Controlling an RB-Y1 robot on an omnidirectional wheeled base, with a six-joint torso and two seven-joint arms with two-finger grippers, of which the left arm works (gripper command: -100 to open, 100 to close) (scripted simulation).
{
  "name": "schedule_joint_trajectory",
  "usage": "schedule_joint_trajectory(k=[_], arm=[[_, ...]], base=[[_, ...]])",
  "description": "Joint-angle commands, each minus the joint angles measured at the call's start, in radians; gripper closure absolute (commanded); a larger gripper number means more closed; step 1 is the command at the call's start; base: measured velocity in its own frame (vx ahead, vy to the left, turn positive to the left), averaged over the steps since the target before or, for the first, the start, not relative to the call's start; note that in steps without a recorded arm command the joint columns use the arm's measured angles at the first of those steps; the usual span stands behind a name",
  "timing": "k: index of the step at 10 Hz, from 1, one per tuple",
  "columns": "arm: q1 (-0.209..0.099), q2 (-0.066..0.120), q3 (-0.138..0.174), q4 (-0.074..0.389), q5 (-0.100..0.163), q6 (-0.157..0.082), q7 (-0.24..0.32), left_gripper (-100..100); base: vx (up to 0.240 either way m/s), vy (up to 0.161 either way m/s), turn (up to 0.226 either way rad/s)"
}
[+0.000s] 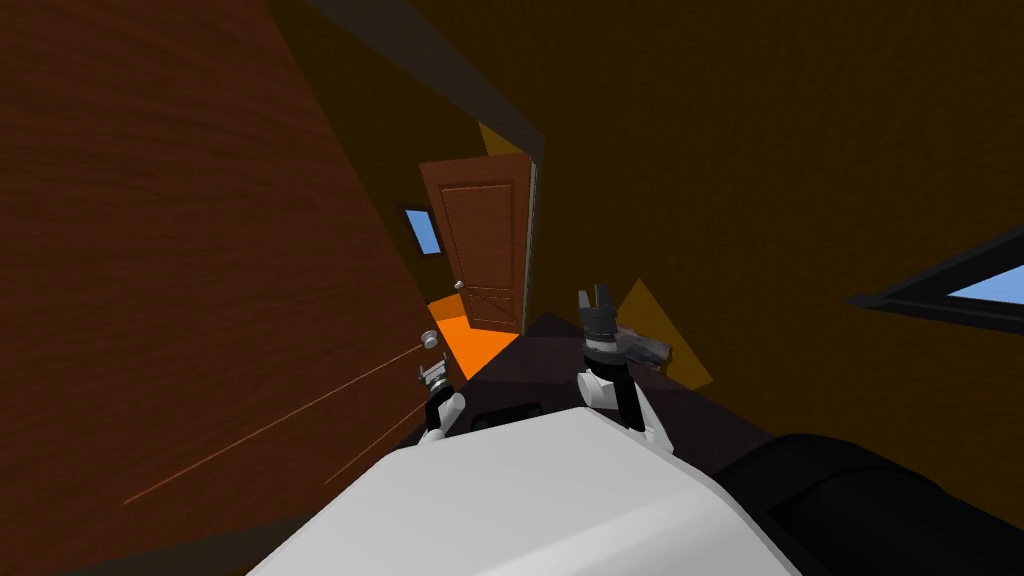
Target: Push the door open
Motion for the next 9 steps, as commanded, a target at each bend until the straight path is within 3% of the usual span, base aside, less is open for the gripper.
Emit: schedule_joint_trajectory(k=[1, 3, 5, 6, 7, 8, 9], arm=[[0.003, 0.023, 0.002, -0.001, 0.002, 0.003, 0.004, -100], [0.001, 0.038, 0.005, 0.002, 0.004, 0.006, 0.008, -100], [0.000, 0.033, 0.009, 0.006, 0.007, 0.008, 0.012, -100], [0.000, 0.020, 0.011, 0.008, 0.008, 0.010, 0.014, -100], [0.002, 0.028, 0.010, 0.003, 0.008, 0.011, 0.013, -100], [0.002, 0.028, 0.010, 0.003, 0.008, 0.011, 0.013, 100], [0.002, 0.028, 0.010, 0.003, 0.008, 0.011, 0.013, 100]], base=[[0.148, 0.096, -0.024], [0.171, 0.125, -0.018], [0.215, 0.119, -0.019], [0.197, 0.122, -0.018], [0.090, 0.058, -0.009], [-0.008, -0.010, -0.011], [-0.024, -0.021, -0.001]])
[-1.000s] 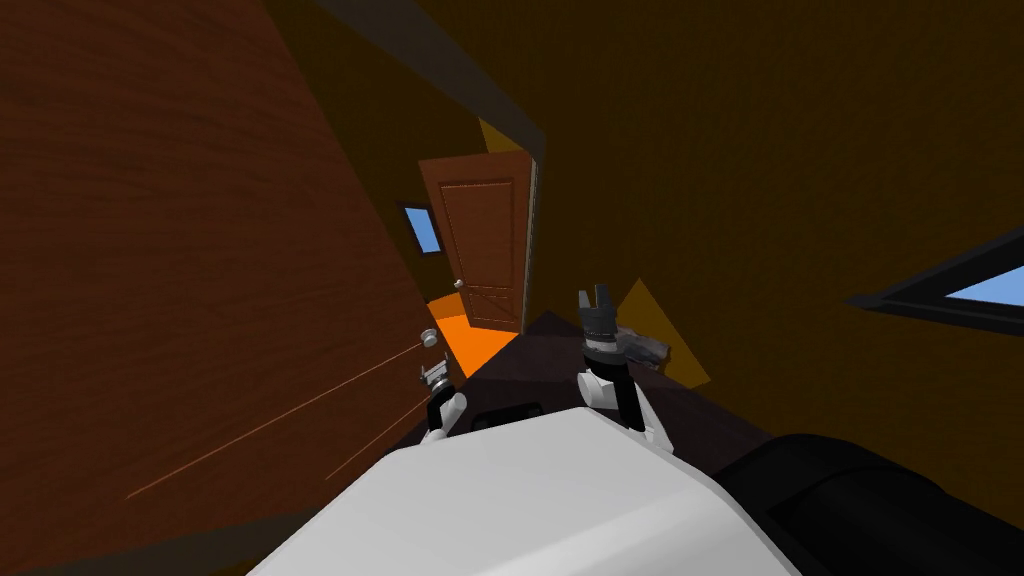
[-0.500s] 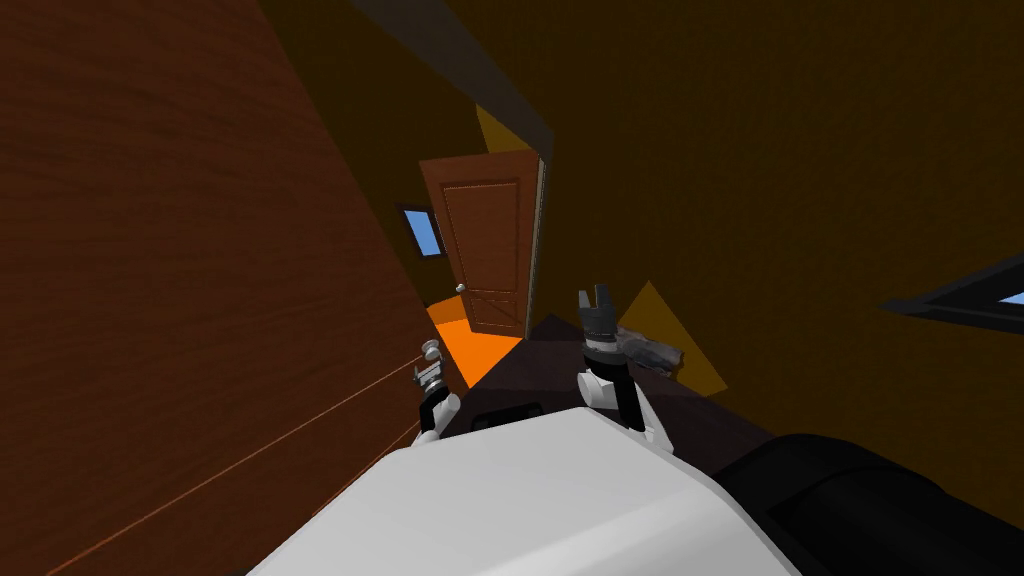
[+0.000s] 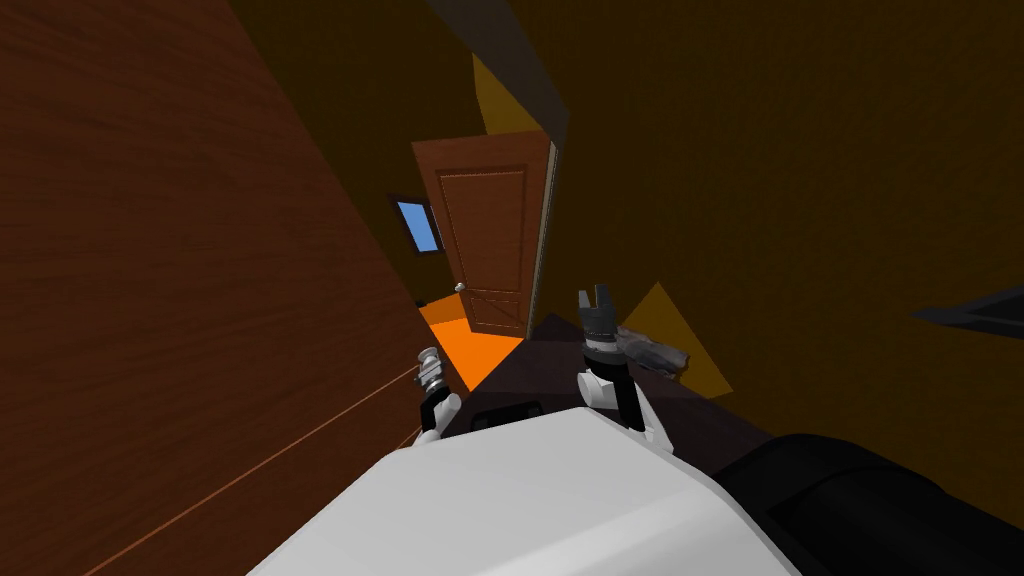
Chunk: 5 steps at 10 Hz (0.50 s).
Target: Push the door open
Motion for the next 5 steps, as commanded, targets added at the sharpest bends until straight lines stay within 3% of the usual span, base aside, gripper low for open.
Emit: schedule_joint_trajectory(k=[1, 4, 5], arm=[[0.004, -0.002, 0.000, 0.001, 0.000, -0.002, 0.000, 100], [0.004, -0.002, 0.000, 0.001, 0.000, -0.002, 0.000, 100], [0.000, 0.013, 0.012, 0.002, 0.009, -0.001, -0.002, 100]], base=[[-0.013, -0.009, 0.000], [0.000, 0.000, 0.000], [0.135, 0.019, 0.017]])
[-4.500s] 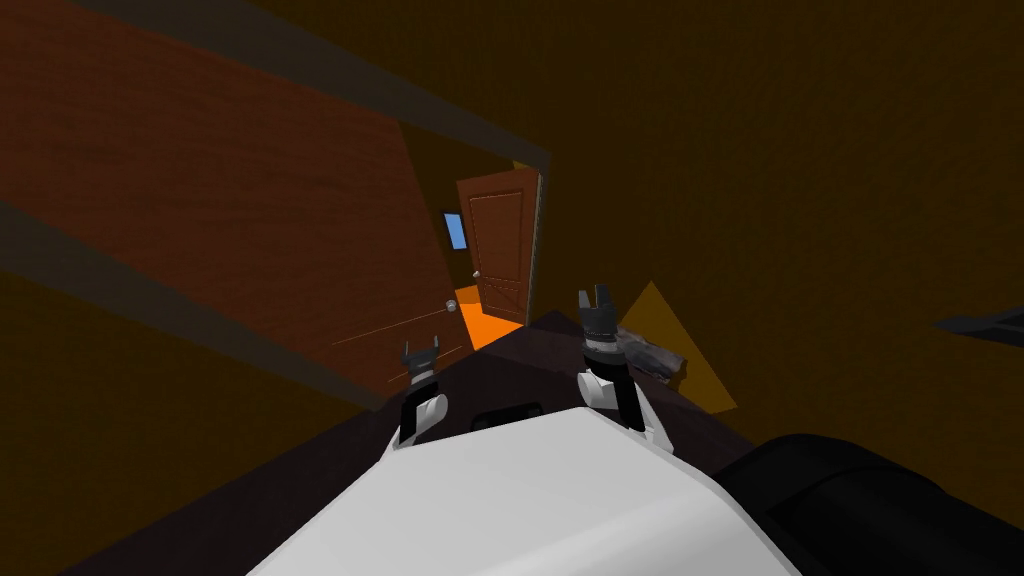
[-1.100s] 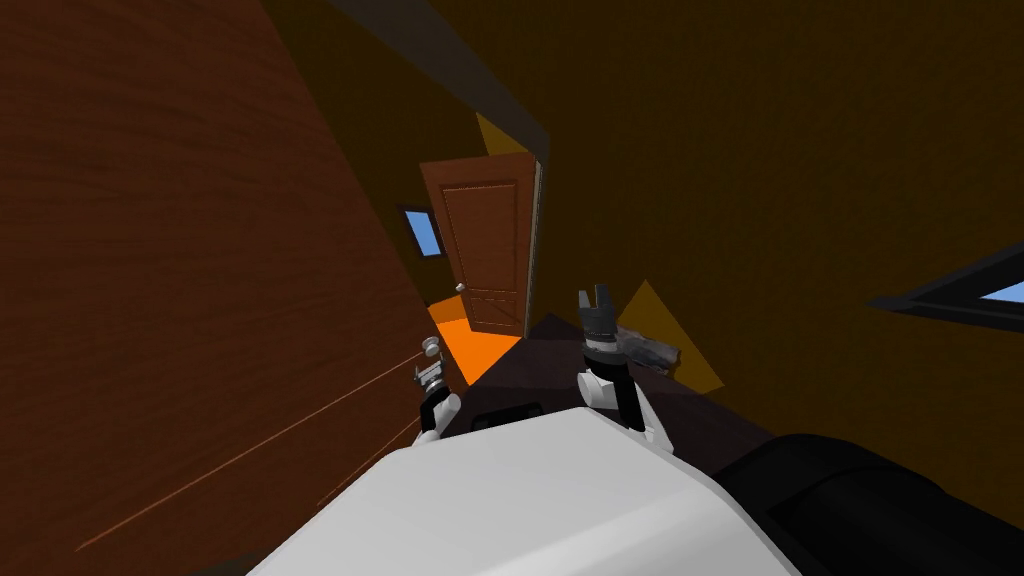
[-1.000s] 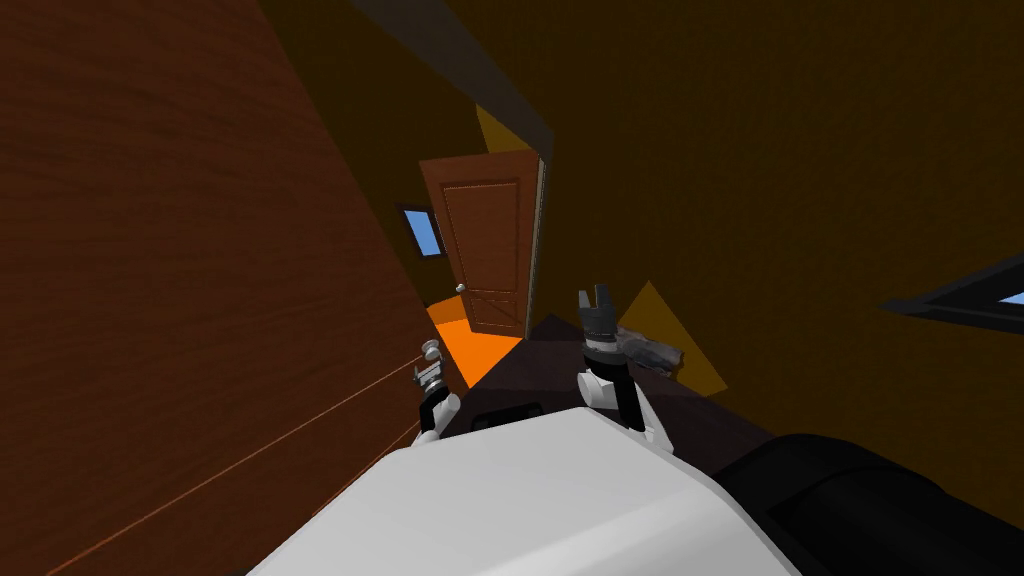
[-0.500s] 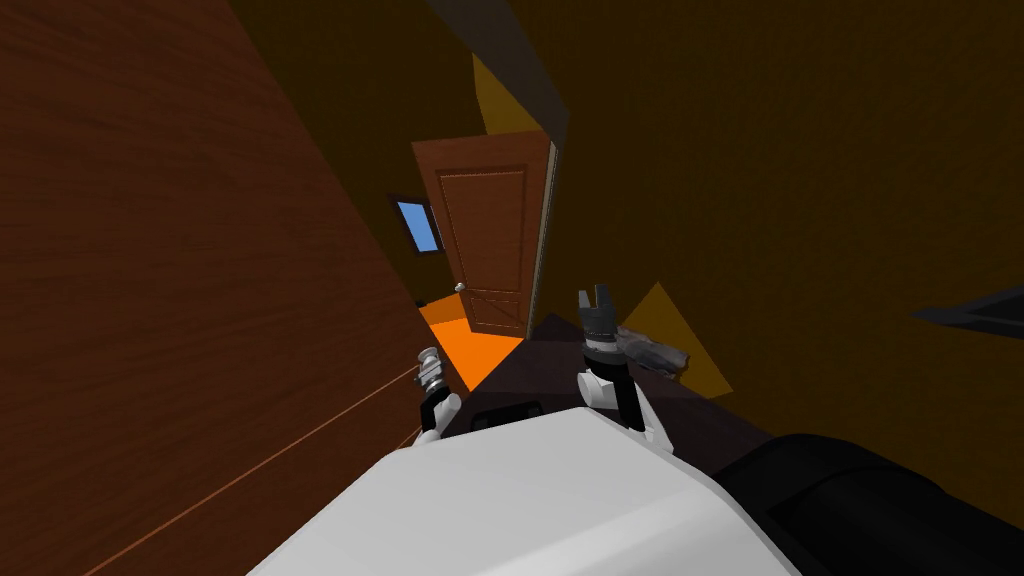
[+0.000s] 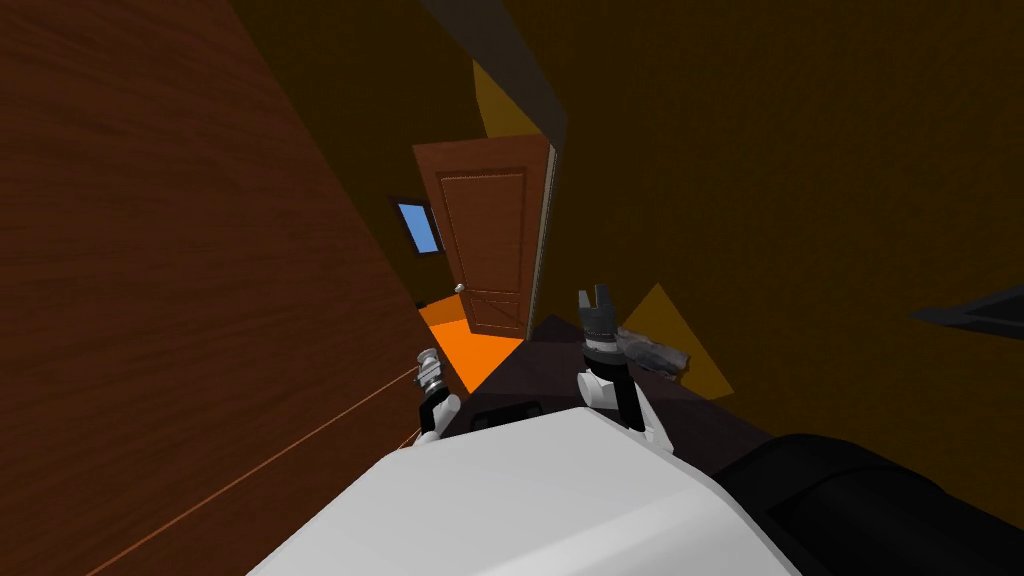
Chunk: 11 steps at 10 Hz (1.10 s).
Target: Push the door open
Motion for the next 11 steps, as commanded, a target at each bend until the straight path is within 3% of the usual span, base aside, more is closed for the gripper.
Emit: schedule_joint_trajectory(k=[1, 4, 11], arm=[[-0.009, 0.017, 0.014, 0.009, 0.009, -0.012, 0.002, 100], [-0.008, 0.022, 0.020, 0.010, 0.014, -0.014, 0.001, 100], [-0.002, 0.056, 0.091, 0.019, 0.069, -0.032, -0.009, 100]], base=[[0.186, 0.026, 0.048], [0.121, 0.033, 0.018], [0.186, 0.039, 0.049]])
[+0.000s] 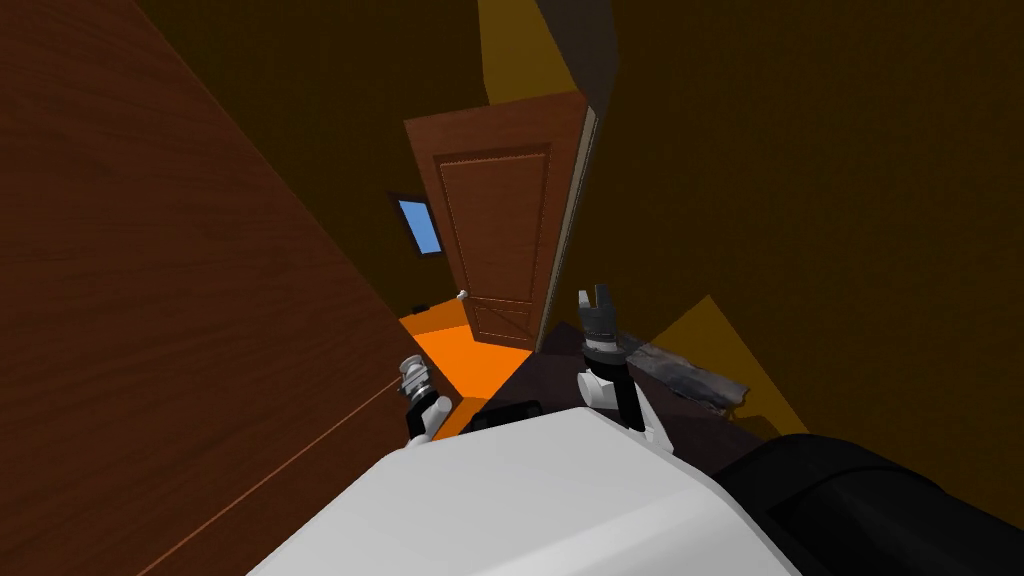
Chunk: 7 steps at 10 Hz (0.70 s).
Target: Push the door open
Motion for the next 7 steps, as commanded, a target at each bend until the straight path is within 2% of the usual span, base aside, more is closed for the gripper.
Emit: schedule_joint_trajectory(k=[1, 2, 7], arm=[[-0.006, 0.024, 0.027, 0.019, 0.017, -0.020, 0.009, 100], [-0.006, 0.024, 0.027, 0.019, 0.017, -0.020, 0.009, 100], [-0.001, 0.032, 0.081, 0.026, 0.059, -0.034, 0.001, 100]], base=[[0.245, 0.062, 0.065], [0.140, 0.066, 0.036], [0.161, 0.046, 0.050]])
